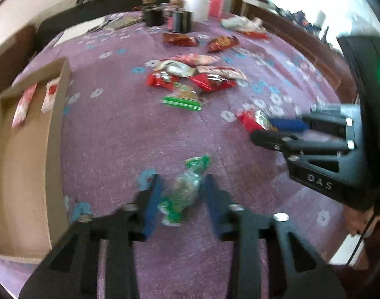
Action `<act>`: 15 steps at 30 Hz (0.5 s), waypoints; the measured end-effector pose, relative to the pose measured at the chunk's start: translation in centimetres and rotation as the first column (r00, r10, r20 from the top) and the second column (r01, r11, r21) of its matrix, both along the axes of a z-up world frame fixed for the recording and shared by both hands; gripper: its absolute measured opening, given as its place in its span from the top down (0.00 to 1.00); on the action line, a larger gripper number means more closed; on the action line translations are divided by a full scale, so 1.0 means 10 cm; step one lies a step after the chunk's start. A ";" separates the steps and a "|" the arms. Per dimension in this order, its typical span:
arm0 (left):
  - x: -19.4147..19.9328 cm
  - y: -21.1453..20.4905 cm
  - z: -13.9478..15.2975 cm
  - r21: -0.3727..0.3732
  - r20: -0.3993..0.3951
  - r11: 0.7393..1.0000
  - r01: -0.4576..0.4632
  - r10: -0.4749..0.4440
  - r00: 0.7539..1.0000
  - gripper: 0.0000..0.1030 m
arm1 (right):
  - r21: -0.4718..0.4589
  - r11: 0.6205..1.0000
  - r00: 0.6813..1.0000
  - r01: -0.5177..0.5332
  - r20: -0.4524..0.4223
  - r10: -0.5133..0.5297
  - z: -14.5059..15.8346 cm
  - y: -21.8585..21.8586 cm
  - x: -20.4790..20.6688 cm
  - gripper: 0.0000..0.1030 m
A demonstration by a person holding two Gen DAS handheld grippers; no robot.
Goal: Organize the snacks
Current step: 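Grasp the green-wrapped candy with the left tool, then place the green candy and red bar into the tray, opening both tools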
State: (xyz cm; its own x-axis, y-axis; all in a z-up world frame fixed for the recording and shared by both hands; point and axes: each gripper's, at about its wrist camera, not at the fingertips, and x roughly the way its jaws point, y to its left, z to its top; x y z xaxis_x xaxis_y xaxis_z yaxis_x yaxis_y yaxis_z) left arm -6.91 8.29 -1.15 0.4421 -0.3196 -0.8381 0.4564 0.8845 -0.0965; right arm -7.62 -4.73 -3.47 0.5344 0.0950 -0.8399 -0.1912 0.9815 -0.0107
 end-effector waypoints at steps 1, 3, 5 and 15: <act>0.03 0.07 0.02 -0.029 -0.014 0.999 -0.016 0.015 1.000 0.82 | 0.003 1.000 1.000 -0.006 -0.008 0.006 0.01 0.00 0.00 0.79; 0.06 0.23 0.08 -0.087 -0.023 0.995 -0.050 0.048 0.999 0.82 | 0.024 1.000 1.000 -0.014 -0.027 0.014 0.03 -0.01 -0.02 0.80; 0.09 0.42 0.16 -0.161 -0.037 0.984 -0.081 0.076 0.996 0.82 | 0.015 1.000 0.999 -0.021 -0.026 0.022 0.05 0.02 -0.04 0.80; 0.20 1.65 0.62 -0.372 -0.075 0.873 -0.314 0.309 0.948 0.81 | 0.170 0.981 0.996 -0.089 0.002 0.090 0.46 0.36 0.10 0.80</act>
